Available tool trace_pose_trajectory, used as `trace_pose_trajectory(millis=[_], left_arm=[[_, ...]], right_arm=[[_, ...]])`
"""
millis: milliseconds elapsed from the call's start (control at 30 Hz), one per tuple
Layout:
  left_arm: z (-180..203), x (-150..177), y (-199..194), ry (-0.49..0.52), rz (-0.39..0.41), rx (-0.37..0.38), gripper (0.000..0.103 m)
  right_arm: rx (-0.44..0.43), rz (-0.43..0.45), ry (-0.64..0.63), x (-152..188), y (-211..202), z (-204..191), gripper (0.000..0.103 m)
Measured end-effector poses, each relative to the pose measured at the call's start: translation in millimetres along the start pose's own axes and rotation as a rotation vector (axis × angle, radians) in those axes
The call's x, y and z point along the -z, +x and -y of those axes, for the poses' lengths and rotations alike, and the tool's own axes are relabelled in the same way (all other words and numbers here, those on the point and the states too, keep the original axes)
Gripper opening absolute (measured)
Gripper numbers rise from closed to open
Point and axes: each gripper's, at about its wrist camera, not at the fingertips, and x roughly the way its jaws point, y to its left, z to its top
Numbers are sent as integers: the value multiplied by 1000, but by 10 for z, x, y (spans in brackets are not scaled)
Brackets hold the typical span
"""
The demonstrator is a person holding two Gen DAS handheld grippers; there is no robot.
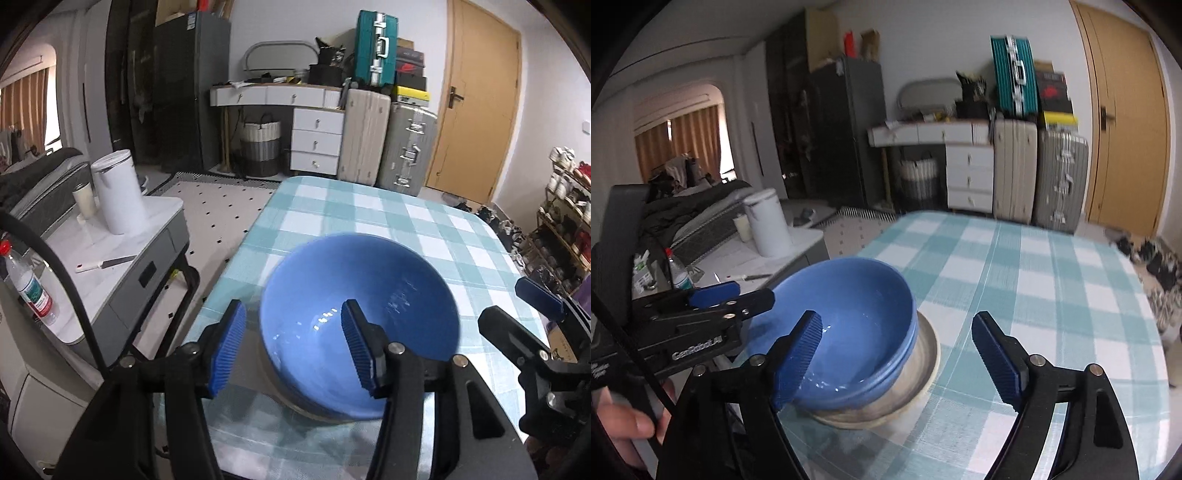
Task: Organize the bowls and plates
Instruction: 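Open both grippers to release the bowl stack, then raise both open grippers away from the bowls resting on the plates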
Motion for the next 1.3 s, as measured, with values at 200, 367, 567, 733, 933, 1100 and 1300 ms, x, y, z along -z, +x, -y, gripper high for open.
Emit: trace_pose_trajectory(millis=[200, 367, 567, 733, 933, 1100, 1300], left_arm=[[184, 143, -200, 43, 99, 14, 73], [275, 205, -304, 67, 146, 15, 78], [339, 273, -323, 90, 157, 20, 79], [375, 305, -354, 89, 178, 10, 80], [308, 324, -394, 36, 202, 10, 80], [409, 386, -458, 94, 265, -51, 80], [489, 387, -435, 126, 262, -75, 81]], right_arm=[[21, 2, 50, 243, -161, 160, 87], [21, -22, 153, 371, -222, 364, 87], [41, 10, 157, 438, -342, 390, 99], [46, 50, 64, 422, -430, 276, 102], [49, 70, 60, 422, -489, 288, 102], [47, 69, 73, 418, -500, 324, 102], [41, 59, 71, 424, -486, 303, 102]])
